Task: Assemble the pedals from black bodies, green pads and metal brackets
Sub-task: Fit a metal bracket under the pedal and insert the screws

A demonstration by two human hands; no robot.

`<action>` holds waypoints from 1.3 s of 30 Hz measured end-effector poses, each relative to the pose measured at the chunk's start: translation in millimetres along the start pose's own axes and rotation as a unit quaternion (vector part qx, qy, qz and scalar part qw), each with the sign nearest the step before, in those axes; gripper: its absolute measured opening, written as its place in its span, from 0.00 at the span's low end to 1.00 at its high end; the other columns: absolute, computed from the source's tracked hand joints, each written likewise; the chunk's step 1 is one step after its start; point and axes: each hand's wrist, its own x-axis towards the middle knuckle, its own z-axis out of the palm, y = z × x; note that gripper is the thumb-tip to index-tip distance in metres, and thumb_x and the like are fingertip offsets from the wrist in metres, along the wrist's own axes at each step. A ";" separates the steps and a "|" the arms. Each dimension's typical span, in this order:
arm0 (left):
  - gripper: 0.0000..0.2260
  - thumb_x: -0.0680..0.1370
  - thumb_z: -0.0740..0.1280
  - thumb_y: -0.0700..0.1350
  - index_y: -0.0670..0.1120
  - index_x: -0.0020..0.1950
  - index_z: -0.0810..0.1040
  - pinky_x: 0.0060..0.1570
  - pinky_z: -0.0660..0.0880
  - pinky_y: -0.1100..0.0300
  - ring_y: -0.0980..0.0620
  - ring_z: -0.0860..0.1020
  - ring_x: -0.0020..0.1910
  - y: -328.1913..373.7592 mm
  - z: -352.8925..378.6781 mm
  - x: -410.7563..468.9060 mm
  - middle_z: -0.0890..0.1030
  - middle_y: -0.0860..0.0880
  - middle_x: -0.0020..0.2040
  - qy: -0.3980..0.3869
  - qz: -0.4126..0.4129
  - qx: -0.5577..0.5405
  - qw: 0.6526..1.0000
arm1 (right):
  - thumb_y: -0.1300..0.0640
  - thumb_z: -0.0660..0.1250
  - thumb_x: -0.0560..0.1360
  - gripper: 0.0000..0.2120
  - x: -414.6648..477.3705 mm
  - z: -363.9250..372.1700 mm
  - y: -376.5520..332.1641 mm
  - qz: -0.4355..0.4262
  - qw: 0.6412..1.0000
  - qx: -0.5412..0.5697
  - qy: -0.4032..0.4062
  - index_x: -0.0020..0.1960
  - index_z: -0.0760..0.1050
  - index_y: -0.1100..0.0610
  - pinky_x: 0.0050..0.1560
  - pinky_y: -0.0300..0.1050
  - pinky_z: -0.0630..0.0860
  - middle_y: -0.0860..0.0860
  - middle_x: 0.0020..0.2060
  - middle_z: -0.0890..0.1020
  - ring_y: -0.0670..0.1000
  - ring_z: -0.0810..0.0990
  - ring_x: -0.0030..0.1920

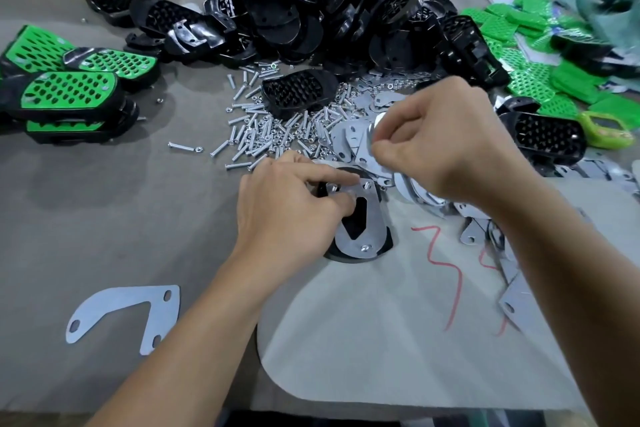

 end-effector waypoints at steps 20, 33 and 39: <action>0.14 0.61 0.71 0.62 0.81 0.42 0.77 0.53 0.75 0.48 0.54 0.76 0.49 -0.2 1.4 -0.4 0.77 0.60 0.44 -0.001 -0.005 -0.008 1.000 | 0.63 0.76 0.70 0.10 -18.1 24.8 16.0 -0.003 0.999 0.026 -0.040 0.37 0.85 0.48 0.31 0.25 0.70 0.34 0.24 0.77 0.37 0.76 0.28; 0.15 0.62 0.71 0.63 0.82 0.43 0.76 0.51 0.74 0.49 0.54 0.76 0.47 -1.0 1.7 -1.0 0.75 0.64 0.46 0.003 -0.002 -0.002 1.000 | 0.61 0.77 0.70 0.09 -21.4 29.8 15.1 0.027 0.999 0.032 -0.019 0.36 0.84 0.48 0.35 0.35 0.78 0.38 0.31 0.82 0.42 0.81 0.33; 0.14 0.62 0.72 0.61 0.79 0.44 0.78 0.53 0.75 0.46 0.53 0.77 0.48 -1.5 1.9 -0.5 0.76 0.60 0.42 0.000 -0.008 -0.010 1.000 | 0.53 0.78 0.70 0.07 -22.9 29.3 14.0 0.025 1.000 -0.018 0.003 0.34 0.84 0.49 0.32 0.34 0.74 0.37 0.27 0.79 0.42 0.78 0.31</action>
